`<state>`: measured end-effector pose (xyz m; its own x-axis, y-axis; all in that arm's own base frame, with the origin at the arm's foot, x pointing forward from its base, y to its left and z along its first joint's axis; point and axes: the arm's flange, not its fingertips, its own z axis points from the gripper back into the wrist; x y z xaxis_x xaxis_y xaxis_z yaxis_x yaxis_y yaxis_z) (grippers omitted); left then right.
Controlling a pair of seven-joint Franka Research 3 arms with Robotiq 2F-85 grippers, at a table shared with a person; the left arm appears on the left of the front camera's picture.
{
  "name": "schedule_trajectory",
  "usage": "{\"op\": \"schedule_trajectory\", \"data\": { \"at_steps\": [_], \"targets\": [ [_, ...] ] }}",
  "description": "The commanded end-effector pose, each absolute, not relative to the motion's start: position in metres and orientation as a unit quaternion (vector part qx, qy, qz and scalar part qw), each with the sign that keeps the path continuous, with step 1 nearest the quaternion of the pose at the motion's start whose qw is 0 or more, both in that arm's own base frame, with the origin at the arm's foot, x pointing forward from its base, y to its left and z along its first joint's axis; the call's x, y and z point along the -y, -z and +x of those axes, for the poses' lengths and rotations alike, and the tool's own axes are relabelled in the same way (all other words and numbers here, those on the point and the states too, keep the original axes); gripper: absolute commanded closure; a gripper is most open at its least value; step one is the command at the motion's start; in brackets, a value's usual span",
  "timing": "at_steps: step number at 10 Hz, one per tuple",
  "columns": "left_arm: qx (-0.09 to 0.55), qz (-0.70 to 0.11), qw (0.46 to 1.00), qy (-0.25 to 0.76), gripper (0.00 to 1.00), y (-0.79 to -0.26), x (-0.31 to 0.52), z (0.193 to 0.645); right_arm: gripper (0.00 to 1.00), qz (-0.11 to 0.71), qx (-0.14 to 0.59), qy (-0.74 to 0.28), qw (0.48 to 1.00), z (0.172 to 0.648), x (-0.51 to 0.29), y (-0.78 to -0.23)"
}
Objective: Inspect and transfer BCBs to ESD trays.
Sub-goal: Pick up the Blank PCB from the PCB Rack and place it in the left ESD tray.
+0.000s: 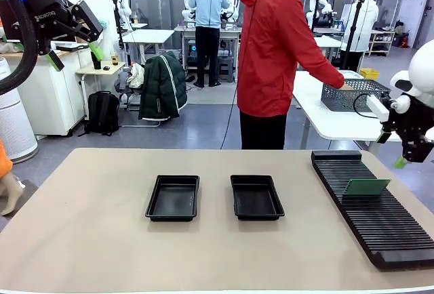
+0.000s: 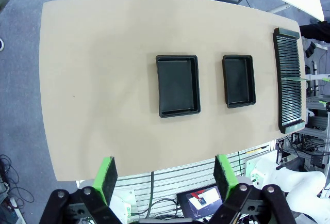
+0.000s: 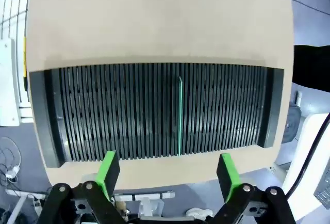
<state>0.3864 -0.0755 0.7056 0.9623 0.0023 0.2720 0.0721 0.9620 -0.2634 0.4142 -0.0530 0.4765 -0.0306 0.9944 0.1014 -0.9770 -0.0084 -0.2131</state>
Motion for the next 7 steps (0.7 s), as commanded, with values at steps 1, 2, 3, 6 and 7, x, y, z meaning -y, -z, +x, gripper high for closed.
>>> {"op": "schedule_trajectory", "data": {
  "at_steps": [1, 2, 3, 6, 7],
  "targets": [
    [0.136, -0.138, 0.981, 0.016, 0.0, -0.705, 0.074, 0.385, 0.0, -0.053, 0.099, -0.724, 0.68, 0.425, 0.062, -0.454],
    [0.136, -0.138, 0.981, 0.016, 0.0, -0.705, 0.074, 0.385, 0.0, -0.048, 0.105, -0.725, 0.678, 0.431, 0.064, -0.444],
    [0.136, -0.138, 0.981, 0.016, 0.0, -0.705, 0.074, 0.385, 0.0, -0.051, 0.104, -0.728, 0.676, 0.436, 0.066, -0.435],
    [0.136, -0.138, 0.981, 0.016, 0.0, -0.705, 0.074, 0.385, 0.0, -0.053, 0.101, -0.736, 0.667, 0.449, 0.07, -0.41],
    [0.136, -0.138, 0.981, 0.016, 0.0, -0.705, 0.074, 0.385, 0.0, -0.053, 0.104, -0.739, 0.663, 0.455, 0.071, -0.402]
  ]
}}
